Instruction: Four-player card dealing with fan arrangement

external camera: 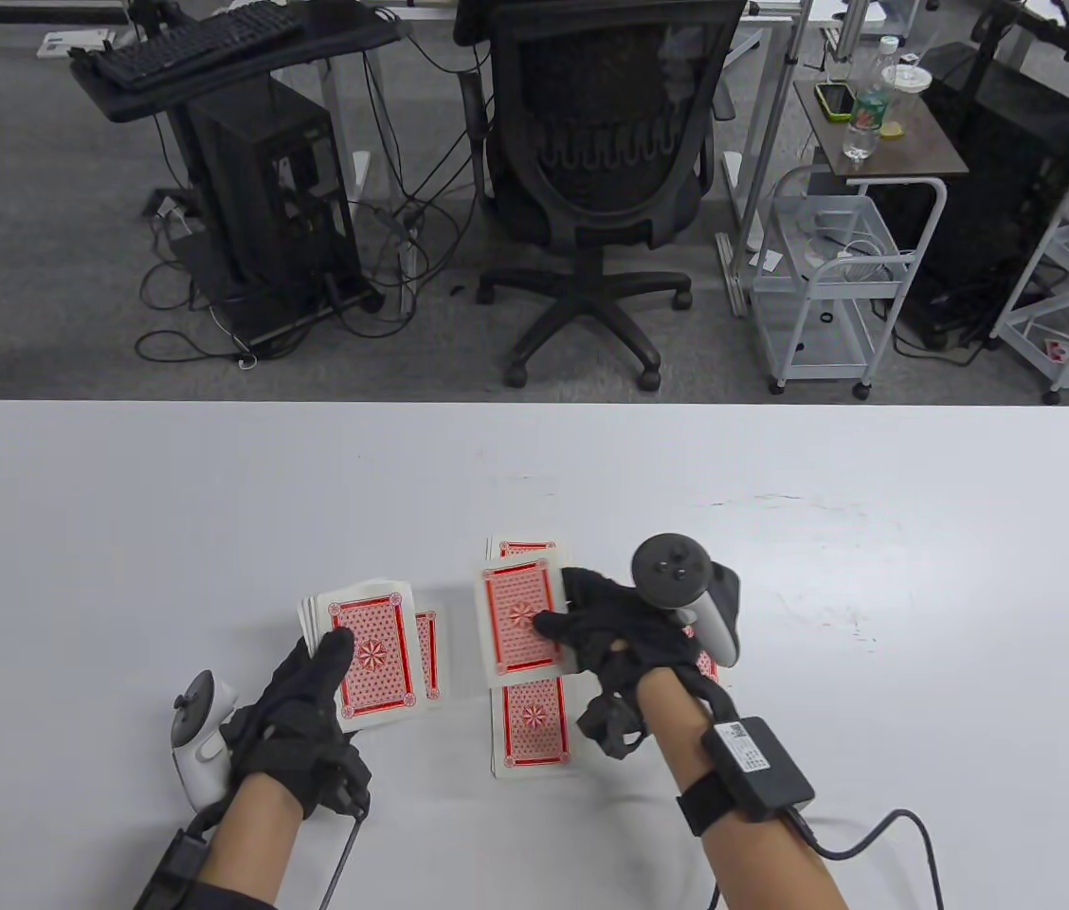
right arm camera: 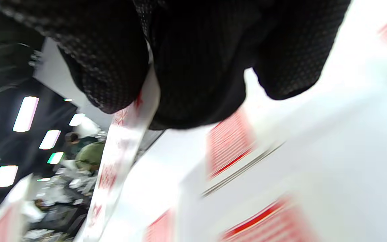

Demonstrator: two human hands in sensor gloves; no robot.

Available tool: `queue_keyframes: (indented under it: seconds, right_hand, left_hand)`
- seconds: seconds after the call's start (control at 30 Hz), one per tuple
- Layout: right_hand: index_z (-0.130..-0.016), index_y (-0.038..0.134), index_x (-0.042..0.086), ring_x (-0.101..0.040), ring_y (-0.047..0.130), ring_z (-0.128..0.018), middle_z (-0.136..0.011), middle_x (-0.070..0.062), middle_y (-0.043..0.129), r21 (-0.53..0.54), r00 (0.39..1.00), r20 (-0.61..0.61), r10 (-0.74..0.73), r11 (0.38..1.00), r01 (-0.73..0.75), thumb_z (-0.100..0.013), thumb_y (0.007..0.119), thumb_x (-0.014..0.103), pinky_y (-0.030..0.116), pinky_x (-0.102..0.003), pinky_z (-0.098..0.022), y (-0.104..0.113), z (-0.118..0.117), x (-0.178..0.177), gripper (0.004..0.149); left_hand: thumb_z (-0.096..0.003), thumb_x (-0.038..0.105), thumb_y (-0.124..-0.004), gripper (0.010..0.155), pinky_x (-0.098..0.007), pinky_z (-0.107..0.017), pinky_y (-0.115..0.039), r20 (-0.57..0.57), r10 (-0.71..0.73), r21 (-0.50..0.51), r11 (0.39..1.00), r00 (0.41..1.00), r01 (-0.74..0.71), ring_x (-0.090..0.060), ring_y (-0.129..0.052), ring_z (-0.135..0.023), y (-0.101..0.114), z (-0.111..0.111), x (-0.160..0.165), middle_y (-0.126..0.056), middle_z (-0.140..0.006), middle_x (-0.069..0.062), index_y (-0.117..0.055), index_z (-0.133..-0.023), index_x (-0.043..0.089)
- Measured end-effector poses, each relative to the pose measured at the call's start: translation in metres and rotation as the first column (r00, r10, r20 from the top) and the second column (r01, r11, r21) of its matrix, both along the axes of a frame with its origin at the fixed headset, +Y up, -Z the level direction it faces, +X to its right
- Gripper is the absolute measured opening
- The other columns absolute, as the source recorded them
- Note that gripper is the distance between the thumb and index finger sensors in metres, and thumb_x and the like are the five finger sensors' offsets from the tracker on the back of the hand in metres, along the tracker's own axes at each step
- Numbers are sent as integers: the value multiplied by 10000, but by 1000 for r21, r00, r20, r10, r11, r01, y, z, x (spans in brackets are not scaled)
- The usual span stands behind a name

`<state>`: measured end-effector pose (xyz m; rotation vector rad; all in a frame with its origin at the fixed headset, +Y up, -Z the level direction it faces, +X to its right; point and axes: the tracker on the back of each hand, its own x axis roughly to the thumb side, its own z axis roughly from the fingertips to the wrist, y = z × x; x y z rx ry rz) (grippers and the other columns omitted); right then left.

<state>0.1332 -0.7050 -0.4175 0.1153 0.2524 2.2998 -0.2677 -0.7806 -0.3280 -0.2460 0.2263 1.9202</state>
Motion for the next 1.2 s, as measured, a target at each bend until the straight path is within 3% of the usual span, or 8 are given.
queue_keyframes:
  seconds: [0.23,0.43,0.57,0.63,0.77,0.9,1.07,1.2]
  right_hand:
    - [-1032,573,36,-151,961,-298,-710,-39,864,-144,900,197,389,919,-366,-469,915,311,741,-548,-475,-23,-11,72,714]
    - [-1033,584,73,-132,981,-344,-723,-20,868,-235,676,171,716,696,-678,-442,907,427,743,-527,-499,-54,-21,70,761]
    - [-1046,566,89,-148,986,-389,-767,-33,844,-224,662,183,726,687,-691,-457,895,462,730,-534,-515,-41,-18,66,771]
    - [-1050,562,87,-167,991,-424,-792,-47,831,-167,710,197,676,737,-655,-472,880,462,724,-543,-519,-25,-12,61,760]
    - [-1053,562,76,-204,993,-510,-841,-82,802,-45,880,161,447,894,-446,-505,848,460,711,-560,-533,5,6,28,727]
    - [-1038,592,80,-205,995,-515,-839,-86,804,54,986,16,166,985,-166,-535,818,447,715,-561,-528,12,26,-31,662]
    - [-1028,599,75,-249,988,-570,-846,-92,793,49,973,-182,-142,987,153,-534,799,487,707,-583,-532,-10,42,-104,674]
    - [-981,631,107,-230,997,-598,-792,-28,809,77,968,-188,-165,980,182,-477,883,465,715,-587,-533,-15,54,-130,667]
  left_hand:
    - [-509,481,-815,475,-426,-496,-905,6,-20,-14,1000,1000,20,-248,-1027,-732,0,-1,1,-893,-897,96,-703,-949,339]
    - [-508,482,-817,475,-426,-494,-906,-20,-24,-20,1000,1000,24,-248,-1029,-730,0,0,-6,-894,-896,95,-705,-948,340]
    - [-509,481,-818,476,-427,-493,-906,-29,-16,-23,1000,999,15,-248,-1029,-729,-1,0,-6,-895,-895,95,-704,-948,337]
    - [-509,481,-818,477,-427,-492,-906,-31,-11,-23,1000,999,11,-249,-1029,-728,0,1,-5,-895,-895,93,-705,-948,334]
    - [-506,481,-820,474,-432,-491,-903,-18,-6,-11,1000,1000,6,-249,-1028,-727,2,2,2,-899,-890,94,-709,-943,335]
    - [-502,480,-826,474,-440,-491,-898,12,-20,-8,1000,1000,20,-252,-1029,-723,3,5,12,-904,-885,93,-716,-938,332]
    - [-498,482,-835,473,-436,-488,-901,53,-21,10,1000,998,21,-245,-1035,-717,6,9,21,-910,-878,97,-721,-933,335]
    - [-493,481,-846,472,-434,-482,-905,64,-57,11,998,996,56,-246,-1038,-710,7,11,28,-915,-870,96,-730,-927,334]
